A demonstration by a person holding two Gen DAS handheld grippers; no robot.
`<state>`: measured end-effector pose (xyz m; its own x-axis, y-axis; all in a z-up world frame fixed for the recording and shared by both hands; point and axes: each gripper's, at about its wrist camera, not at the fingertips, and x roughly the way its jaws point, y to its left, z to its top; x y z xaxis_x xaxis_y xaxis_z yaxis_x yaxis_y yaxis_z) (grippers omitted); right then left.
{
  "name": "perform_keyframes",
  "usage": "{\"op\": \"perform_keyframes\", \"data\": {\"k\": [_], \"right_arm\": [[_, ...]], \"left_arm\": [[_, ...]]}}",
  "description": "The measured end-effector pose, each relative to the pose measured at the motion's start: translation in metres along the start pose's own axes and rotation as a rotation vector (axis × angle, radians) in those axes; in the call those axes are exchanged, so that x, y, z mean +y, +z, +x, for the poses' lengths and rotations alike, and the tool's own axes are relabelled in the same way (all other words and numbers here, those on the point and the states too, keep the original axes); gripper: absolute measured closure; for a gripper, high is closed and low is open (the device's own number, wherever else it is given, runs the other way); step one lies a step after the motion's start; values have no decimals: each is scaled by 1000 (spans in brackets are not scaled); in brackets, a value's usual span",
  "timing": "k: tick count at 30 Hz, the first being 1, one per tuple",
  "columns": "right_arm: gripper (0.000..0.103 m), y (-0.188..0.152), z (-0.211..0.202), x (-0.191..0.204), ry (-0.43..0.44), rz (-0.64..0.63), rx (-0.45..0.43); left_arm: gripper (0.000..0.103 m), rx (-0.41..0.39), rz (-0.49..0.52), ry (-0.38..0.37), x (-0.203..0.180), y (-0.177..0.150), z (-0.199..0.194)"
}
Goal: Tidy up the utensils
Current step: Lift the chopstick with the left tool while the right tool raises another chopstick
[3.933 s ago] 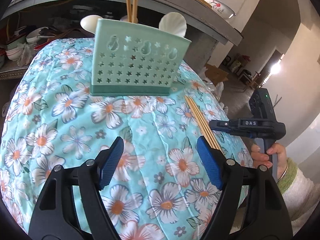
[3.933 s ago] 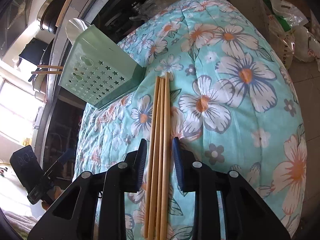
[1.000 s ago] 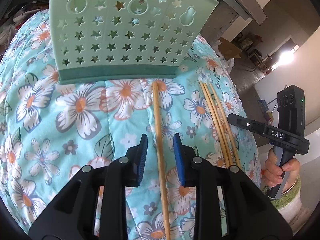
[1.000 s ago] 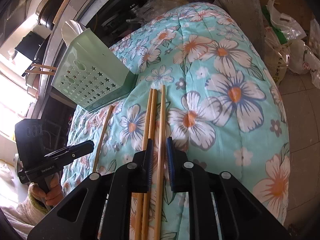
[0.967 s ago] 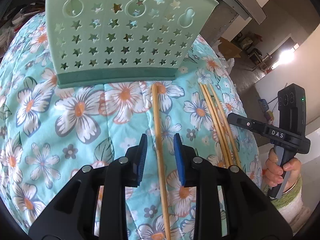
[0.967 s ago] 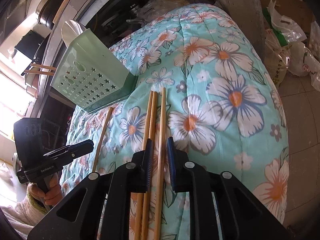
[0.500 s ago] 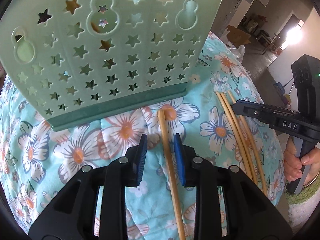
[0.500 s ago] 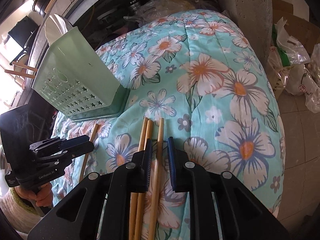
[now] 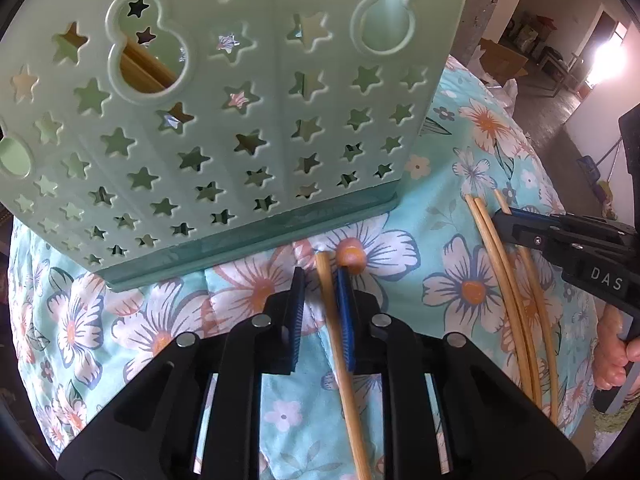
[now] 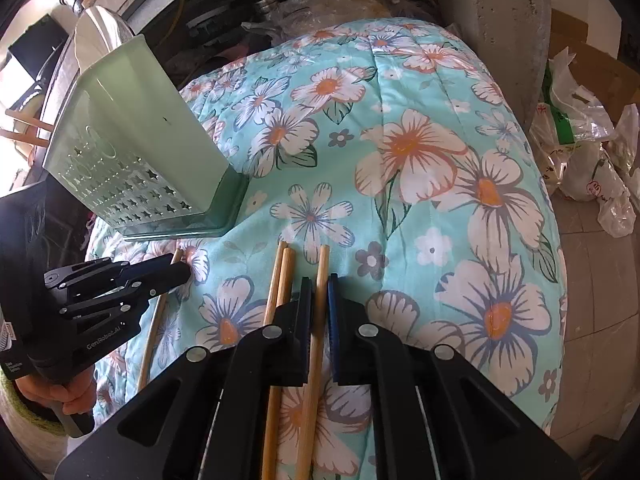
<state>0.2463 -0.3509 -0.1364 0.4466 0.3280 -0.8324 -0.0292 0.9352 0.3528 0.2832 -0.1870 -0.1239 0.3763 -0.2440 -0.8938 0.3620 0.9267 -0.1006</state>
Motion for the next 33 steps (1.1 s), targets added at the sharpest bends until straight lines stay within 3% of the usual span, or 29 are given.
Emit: {"op": "perform_keyframes", "data": {"k": [5, 10, 18, 25, 29, 33], "right_arm": [[97, 1, -15, 4, 11, -3, -27], [97, 4, -44, 12, 29, -20, -74], [97, 7, -101, 35, 100, -68, -172], [97, 7, -145, 58, 177, -110, -256], [97, 6, -167, 72, 201, -146, -305], [97, 6, -187, 80, 217, -166, -357]], "left_arm": [[97, -14, -22, -27, 2, -3, -5], [97, -47, -43, -75, 17, -8, -23], [97, -101, -51, -158, 35, -27, -81], [97, -150, -38, -188, 51, -37, -131], [97, -214, -28, -184, 62, -46, -170], [97, -330, -50, -195, 75, -47, -220]]}}
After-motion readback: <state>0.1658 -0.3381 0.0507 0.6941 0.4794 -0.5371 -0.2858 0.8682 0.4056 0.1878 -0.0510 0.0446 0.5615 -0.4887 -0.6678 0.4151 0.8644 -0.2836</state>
